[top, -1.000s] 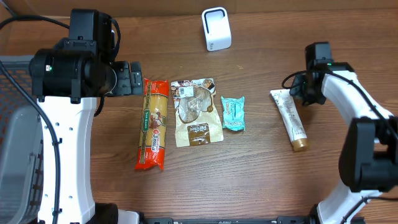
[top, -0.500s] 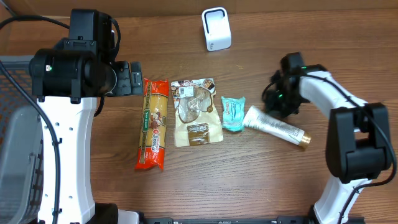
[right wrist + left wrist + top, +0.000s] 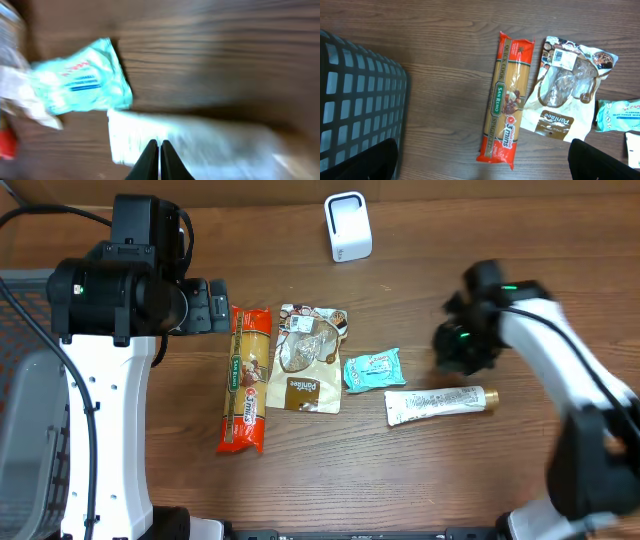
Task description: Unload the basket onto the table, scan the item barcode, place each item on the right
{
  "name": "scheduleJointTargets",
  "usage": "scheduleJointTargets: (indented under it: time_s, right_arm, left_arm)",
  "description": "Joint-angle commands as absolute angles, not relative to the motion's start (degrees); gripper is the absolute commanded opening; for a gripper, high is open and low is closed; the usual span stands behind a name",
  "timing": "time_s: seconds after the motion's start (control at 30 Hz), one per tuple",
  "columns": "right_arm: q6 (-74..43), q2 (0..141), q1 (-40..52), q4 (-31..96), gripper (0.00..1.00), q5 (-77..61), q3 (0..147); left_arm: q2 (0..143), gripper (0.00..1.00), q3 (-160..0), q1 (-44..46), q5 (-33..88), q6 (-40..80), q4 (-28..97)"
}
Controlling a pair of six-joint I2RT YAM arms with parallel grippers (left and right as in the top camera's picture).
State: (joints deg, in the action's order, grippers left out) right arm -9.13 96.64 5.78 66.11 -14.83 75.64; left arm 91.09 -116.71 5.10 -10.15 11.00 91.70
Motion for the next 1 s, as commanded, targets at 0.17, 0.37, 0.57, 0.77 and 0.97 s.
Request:
scheduleJointTargets:
  time_s: [0.17, 0.37, 0.57, 0.77, 0.97]
  right_arm:
    - [-21.10, 81.78, -0.03, 77.56, 0.04, -5.98, 73.03]
    - [-27.33, 83.11, -0.14, 71.13, 0.04, -4.93, 59.68]
    - [-31.66, 87.00, -0.14, 60.45, 0.04, -2.44, 52.12]
    - [-31.73, 92.82, -0.12, 50.39, 0.04, -1.15, 50.24]
    - [-20.88, 97.03, -0.12, 32.42, 0.04, -2.61, 50.24]
  left_arm:
    - [90.85, 1.00, -116.64, 4.80, -10.90, 12.01, 91.64]
    - [90.85, 1.00, -116.64, 4.80, -10.90, 12.01, 91.64]
    - [90.85, 1.00, -116.64, 4.80, -10.90, 12.01, 91.64]
    - [90.85, 1.00, -116.64, 4.80, -10.90, 12.01, 91.64]
    - [90.85, 1.00, -116.64, 4.80, -10.90, 12.01, 91.64]
